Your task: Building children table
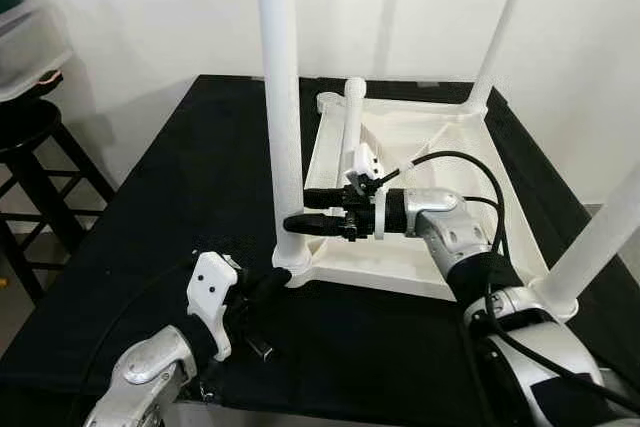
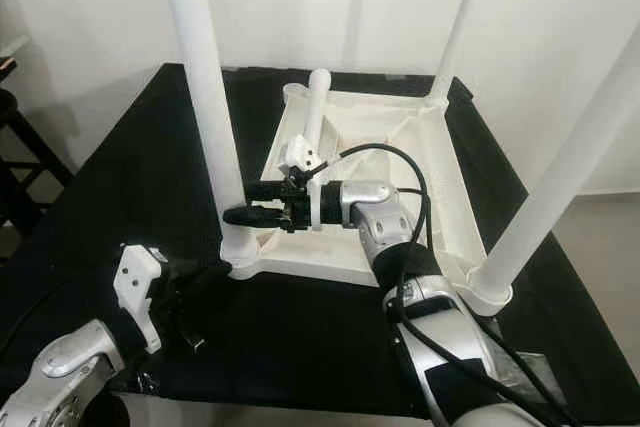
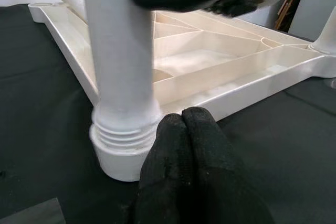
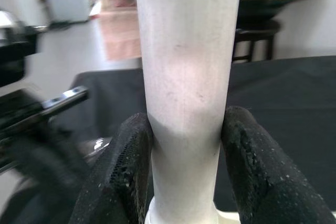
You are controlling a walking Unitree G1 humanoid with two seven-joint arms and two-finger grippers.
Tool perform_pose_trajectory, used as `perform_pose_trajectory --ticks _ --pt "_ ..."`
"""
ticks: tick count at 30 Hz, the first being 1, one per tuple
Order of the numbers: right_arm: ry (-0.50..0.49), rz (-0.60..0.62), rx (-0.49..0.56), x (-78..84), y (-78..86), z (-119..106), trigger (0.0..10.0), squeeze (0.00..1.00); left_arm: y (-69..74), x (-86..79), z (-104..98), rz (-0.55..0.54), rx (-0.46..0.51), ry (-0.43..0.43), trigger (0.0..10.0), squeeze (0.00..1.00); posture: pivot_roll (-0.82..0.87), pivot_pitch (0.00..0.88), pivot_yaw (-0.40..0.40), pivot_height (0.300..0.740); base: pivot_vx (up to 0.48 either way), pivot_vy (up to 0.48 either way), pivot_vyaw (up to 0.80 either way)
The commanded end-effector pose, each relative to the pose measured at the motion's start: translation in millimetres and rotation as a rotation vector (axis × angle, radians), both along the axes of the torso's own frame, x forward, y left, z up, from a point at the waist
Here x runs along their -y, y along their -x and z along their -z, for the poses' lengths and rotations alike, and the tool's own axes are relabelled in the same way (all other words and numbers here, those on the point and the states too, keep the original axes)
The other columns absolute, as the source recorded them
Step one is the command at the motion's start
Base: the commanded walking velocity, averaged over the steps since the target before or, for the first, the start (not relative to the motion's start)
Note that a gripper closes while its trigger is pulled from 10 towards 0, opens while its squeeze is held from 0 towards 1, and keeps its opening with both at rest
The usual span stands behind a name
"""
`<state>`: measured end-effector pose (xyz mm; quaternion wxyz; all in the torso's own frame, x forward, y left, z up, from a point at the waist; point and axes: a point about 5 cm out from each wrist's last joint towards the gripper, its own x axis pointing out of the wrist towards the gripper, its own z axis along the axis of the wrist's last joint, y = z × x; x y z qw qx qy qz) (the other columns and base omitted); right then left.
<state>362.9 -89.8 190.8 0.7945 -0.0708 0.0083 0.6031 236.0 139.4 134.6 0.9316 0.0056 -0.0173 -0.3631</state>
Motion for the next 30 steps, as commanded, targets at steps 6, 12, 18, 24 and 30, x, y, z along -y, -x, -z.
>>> perform_pose_trajectory --ticks 6,12,18,24,30 --pt "0.044 0.622 -0.07 13.4 9.3 40 0.0 0.0 2.6 -1.3 1 -0.004 -0.015 0.002 10.0 0.0 0.07 0.079 -0.043 0.74 0.0 0.0 0.0" --pt "0.044 0.853 -0.108 27.6 73.8 46 0.0 0.0 -2.5 -6.1 1 0.009 -0.021 -0.001 10.0 0.0 0.02 0.069 -0.007 0.74 0.0 0.0 0.0" --pt "0.083 0.849 -0.109 27.3 78.2 38 2.4 0.0 -5.3 -7.5 3 0.014 -0.025 -0.007 10.0 0.0 0.02 0.057 -0.008 0.74 0.0 0.0 0.0" --pt "0.03 0.83 -0.118 20.2 77.4 12 10.0 1.0 -4.8 -7.6 3 0.012 -0.025 -0.008 10.0 0.0 0.03 0.052 -0.008 0.74 0.0 0.0 0.0" --pt "-0.119 0.317 0.034 9.0 68.3 -36 10.0 0.0 -4.9 -4.9 3 0.018 -0.024 -0.001 10.0 0.0 0.04 0.048 -0.017 0.74 0.0 0.0 0.0"
